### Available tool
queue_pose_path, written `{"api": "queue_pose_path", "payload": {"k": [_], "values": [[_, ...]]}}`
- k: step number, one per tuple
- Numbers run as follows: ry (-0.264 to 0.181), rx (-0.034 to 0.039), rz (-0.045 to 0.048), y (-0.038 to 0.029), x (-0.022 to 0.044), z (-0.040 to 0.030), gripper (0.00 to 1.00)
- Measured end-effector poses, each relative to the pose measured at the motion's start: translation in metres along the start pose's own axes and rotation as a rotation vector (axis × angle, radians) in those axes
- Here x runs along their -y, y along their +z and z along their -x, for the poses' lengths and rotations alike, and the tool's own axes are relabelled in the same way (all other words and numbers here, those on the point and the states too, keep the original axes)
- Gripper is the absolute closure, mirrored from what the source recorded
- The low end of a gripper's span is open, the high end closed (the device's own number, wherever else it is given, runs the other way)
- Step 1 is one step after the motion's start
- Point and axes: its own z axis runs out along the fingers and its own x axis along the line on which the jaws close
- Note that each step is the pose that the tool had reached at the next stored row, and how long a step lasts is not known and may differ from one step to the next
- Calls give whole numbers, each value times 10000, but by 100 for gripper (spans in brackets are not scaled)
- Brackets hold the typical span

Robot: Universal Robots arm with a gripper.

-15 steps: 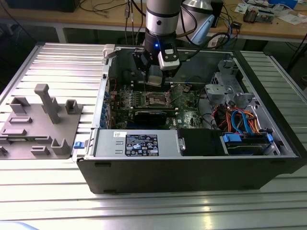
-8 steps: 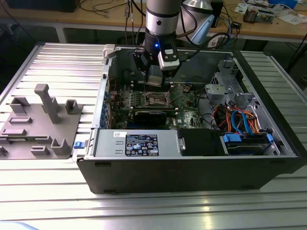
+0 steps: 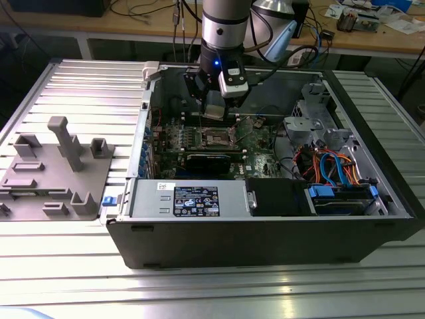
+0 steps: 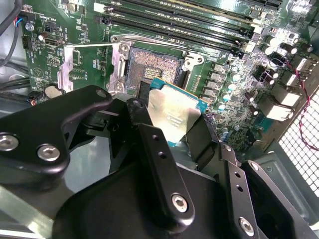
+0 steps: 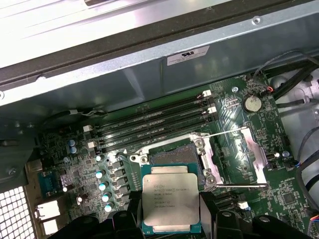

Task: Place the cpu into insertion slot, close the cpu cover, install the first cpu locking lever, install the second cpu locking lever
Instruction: 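Place the cpu into insertion slot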

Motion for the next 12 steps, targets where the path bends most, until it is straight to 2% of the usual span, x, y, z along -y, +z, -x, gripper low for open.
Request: {"api": "queue_pose_path", "payload": {"k": [12], "values": [[78,8,-7,3,0,0,45]]}}
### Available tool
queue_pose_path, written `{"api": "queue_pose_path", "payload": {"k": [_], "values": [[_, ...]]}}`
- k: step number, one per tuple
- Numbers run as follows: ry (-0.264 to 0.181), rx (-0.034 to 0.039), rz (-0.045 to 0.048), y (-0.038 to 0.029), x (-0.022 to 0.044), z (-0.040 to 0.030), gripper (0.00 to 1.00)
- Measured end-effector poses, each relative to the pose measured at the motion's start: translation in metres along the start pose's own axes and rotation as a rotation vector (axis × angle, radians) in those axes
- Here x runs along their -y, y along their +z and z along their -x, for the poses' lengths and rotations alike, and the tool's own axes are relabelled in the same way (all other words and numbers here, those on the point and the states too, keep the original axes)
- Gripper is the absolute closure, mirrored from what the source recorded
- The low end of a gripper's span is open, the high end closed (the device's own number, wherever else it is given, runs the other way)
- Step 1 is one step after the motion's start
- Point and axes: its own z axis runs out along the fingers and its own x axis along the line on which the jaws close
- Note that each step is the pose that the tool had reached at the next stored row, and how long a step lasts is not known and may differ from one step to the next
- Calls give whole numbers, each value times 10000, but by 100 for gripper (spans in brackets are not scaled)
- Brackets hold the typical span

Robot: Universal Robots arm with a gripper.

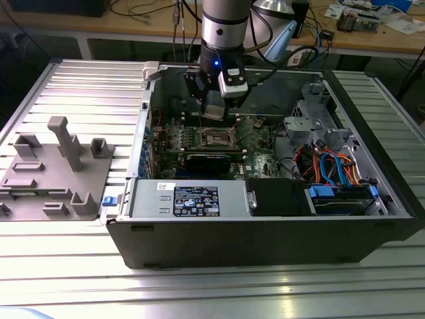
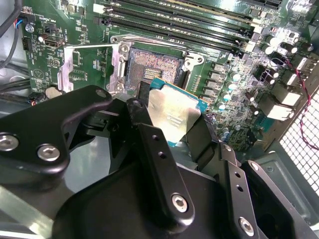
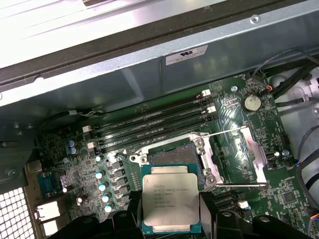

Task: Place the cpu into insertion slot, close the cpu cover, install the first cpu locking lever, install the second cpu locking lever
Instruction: 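Place the cpu into insertion slot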

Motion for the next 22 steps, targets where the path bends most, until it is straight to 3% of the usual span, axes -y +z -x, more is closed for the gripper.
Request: {"api": "queue_pose_path", "payload": {"k": [22], "values": [[155,14,-11,6,0,0,45]]}}
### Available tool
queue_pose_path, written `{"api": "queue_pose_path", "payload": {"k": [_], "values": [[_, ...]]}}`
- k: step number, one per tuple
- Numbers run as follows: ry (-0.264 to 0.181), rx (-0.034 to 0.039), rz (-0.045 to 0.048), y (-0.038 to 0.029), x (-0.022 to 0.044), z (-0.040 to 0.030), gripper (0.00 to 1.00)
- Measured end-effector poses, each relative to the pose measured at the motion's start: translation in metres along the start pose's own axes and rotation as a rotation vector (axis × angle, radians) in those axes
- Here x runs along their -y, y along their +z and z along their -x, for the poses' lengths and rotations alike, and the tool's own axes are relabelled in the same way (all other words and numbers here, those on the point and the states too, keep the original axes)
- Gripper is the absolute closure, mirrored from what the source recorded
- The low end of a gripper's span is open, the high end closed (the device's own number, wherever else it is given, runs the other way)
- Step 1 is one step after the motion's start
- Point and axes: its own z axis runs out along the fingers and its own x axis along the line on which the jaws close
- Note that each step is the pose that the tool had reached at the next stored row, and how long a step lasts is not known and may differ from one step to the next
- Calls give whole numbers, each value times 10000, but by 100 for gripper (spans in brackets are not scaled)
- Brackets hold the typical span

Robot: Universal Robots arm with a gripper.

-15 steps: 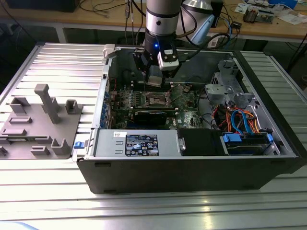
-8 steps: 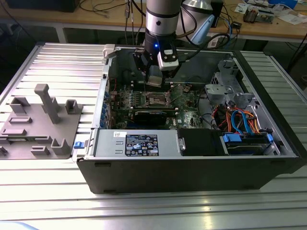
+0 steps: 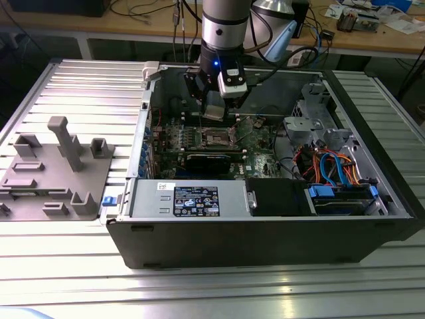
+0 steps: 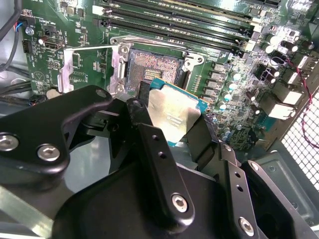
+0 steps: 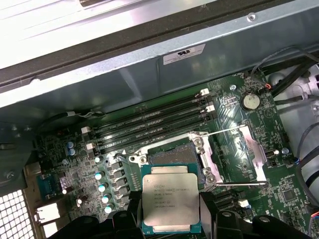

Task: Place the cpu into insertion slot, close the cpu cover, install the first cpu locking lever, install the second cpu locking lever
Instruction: 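Place the cpu into insertion slot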

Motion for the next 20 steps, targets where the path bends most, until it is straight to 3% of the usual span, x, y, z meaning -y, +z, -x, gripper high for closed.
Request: {"api": "queue_pose_path", "payload": {"k": [20], "values": [[173,21,-29,19,1,0,45]]}}
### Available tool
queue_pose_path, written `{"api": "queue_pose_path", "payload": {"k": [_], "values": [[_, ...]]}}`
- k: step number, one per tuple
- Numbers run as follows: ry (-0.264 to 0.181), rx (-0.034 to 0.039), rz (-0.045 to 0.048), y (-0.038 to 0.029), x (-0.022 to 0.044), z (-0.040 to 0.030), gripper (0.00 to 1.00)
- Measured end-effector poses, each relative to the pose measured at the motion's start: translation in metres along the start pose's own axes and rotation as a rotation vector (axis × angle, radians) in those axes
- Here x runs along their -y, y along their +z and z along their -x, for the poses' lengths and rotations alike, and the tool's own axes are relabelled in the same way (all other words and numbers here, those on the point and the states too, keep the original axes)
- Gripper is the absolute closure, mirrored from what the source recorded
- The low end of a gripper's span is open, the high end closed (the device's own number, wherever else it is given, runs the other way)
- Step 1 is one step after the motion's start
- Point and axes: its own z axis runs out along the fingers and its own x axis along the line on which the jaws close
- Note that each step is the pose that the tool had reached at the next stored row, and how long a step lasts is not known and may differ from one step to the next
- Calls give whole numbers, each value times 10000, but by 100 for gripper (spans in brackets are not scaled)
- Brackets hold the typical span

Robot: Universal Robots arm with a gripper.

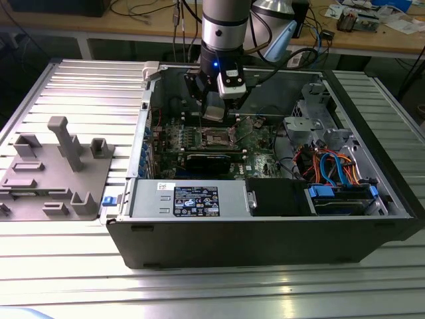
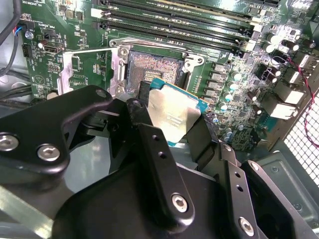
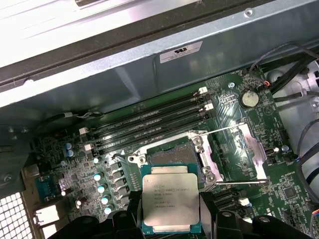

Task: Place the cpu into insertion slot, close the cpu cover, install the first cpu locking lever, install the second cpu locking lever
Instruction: 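Place the cpu into insertion slot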

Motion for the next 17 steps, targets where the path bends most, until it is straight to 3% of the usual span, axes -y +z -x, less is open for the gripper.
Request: {"api": "queue_pose_path", "payload": {"k": [6,17], "values": [[10,20,-59,0,0,0,45],[52,25,-65,1,-1,2,45]]}}
